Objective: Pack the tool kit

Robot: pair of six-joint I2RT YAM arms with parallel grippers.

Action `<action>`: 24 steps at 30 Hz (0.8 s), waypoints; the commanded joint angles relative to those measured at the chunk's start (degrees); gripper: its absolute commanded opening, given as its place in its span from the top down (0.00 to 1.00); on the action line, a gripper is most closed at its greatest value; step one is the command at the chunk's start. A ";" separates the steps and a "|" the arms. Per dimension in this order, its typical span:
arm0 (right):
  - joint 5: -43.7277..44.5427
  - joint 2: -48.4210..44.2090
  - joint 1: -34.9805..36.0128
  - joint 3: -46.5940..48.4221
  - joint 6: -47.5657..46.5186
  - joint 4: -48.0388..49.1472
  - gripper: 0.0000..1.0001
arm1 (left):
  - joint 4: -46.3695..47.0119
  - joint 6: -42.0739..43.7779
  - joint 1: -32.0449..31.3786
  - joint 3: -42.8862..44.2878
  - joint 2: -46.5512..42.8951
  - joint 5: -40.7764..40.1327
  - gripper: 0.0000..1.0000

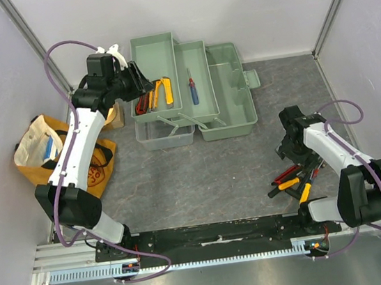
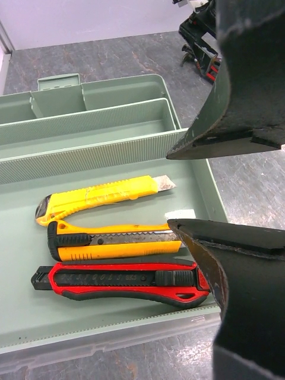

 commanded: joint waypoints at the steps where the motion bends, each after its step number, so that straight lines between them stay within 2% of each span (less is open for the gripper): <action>1: 0.22 -0.29 -0.68 -1.90 -0.15 6.99 0.12 | 2.16 -0.18 0.09 -0.44 -2.06 1.84 0.50; 8: -3.03 1.64 -1.21 -5.07 -0.59 11.38 0.21 | 2.16 -0.27 0.09 -1.23 -2.67 1.49 0.50; 21: -7.77 3.75 -1.21 -8.32 -2.79 20.09 0.61 | 2.16 -0.36 -0.08 -1.76 -3.46 1.76 0.50; 24: -8.13 4.19 -1.30 -8.68 -3.14 20.80 0.57 | 2.16 -0.36 0.01 -1.93 -3.55 1.84 0.50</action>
